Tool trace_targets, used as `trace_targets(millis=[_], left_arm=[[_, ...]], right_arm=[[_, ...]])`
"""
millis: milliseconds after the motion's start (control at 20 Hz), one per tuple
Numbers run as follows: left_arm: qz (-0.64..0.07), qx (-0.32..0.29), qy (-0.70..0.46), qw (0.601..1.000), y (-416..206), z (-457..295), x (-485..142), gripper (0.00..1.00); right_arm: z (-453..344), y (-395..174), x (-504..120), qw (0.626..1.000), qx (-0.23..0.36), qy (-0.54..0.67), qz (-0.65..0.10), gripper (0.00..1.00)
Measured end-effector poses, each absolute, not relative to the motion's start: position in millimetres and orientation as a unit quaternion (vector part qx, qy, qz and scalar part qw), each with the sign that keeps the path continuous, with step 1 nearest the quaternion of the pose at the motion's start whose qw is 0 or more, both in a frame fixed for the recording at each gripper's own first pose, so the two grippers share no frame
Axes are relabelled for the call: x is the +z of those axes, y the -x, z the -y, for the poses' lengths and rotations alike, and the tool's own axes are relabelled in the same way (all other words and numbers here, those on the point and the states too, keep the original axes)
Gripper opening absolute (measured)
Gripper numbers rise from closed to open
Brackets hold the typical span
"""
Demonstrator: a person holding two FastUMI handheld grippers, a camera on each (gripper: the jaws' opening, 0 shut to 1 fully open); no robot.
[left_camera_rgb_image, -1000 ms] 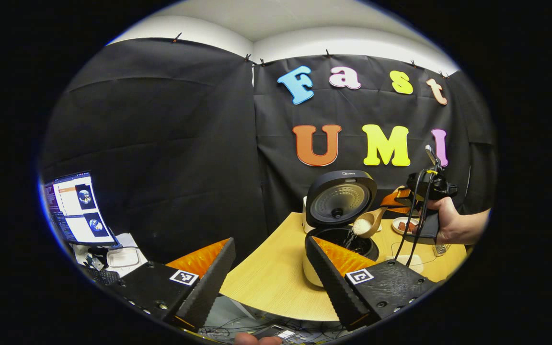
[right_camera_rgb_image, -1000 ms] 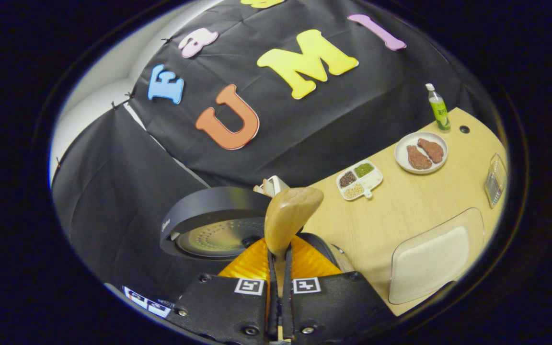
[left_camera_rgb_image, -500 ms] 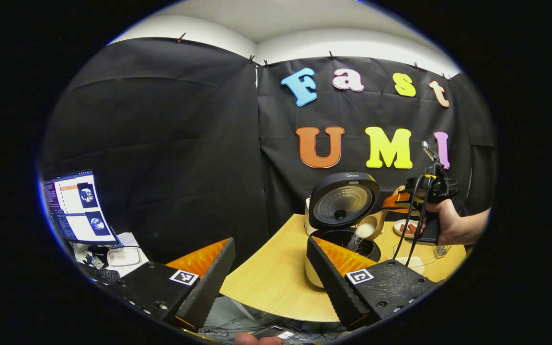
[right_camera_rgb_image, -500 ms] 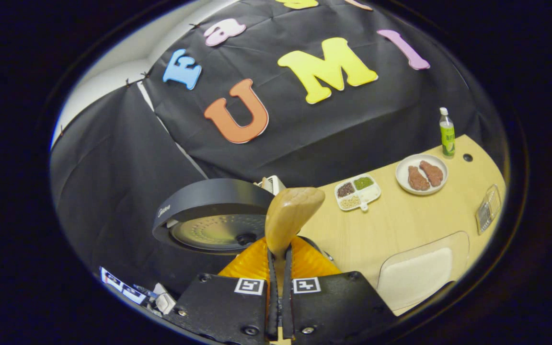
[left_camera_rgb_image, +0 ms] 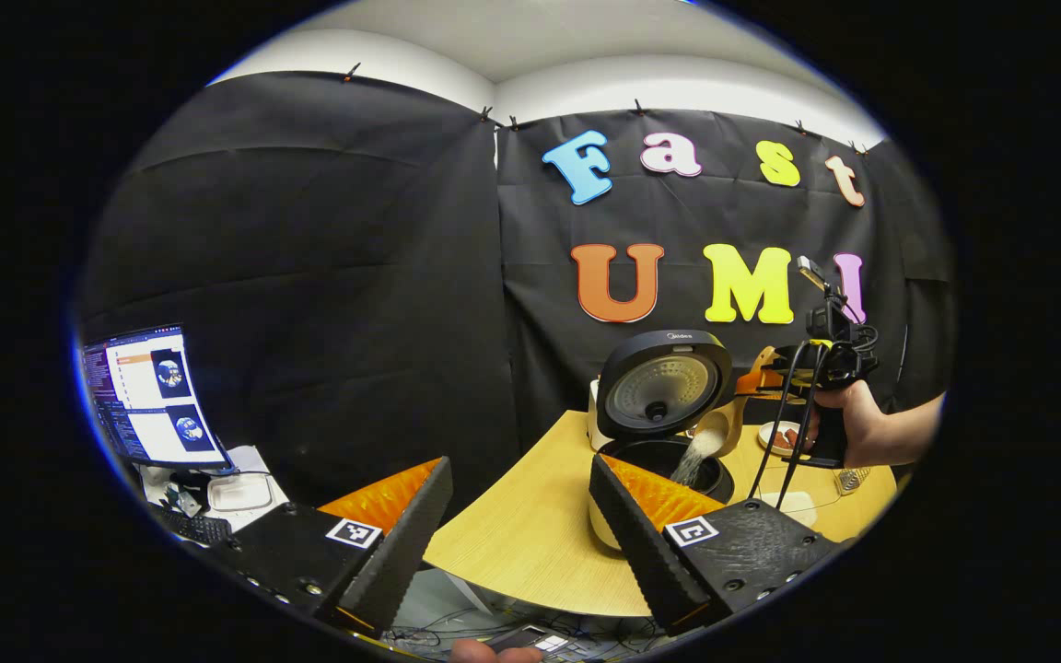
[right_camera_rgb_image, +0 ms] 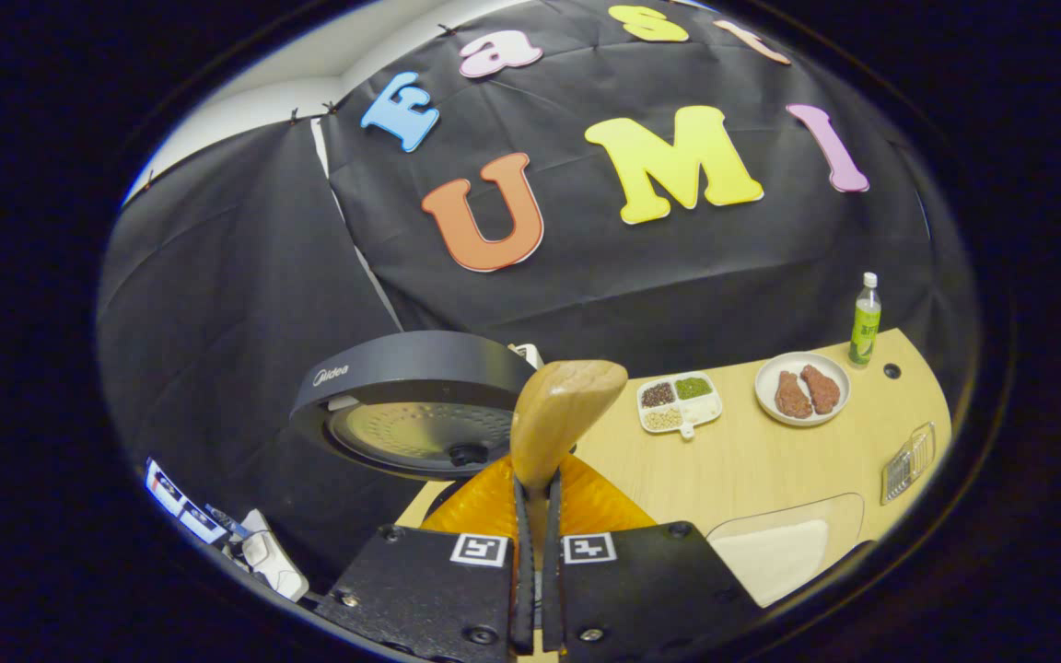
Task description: Close the left gripper, press the button to open the rice cooker; take a wooden spoon from the chopstick holder with the right hand, scoop a spoonful of rice and pour it into the rice cooker, then put the wooden spoon back into the chopstick holder.
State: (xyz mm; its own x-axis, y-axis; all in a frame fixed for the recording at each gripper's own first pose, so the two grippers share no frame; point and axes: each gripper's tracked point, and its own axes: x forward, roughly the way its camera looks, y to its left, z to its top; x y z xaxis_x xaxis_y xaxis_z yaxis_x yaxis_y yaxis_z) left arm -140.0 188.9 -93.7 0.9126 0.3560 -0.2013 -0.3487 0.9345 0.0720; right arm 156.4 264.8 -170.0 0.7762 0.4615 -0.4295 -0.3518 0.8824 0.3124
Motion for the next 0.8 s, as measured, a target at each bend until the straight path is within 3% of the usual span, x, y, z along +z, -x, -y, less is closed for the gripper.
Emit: trace_targets(millis=[800], left_arm=[[-0.11,0.167,-0.017,0.98,141.8,-187.7,-96.2,0.96]], right_arm=[[-302.7,-141.7,-138.9,0.952,0.257,0.071,-0.152,0.08]])
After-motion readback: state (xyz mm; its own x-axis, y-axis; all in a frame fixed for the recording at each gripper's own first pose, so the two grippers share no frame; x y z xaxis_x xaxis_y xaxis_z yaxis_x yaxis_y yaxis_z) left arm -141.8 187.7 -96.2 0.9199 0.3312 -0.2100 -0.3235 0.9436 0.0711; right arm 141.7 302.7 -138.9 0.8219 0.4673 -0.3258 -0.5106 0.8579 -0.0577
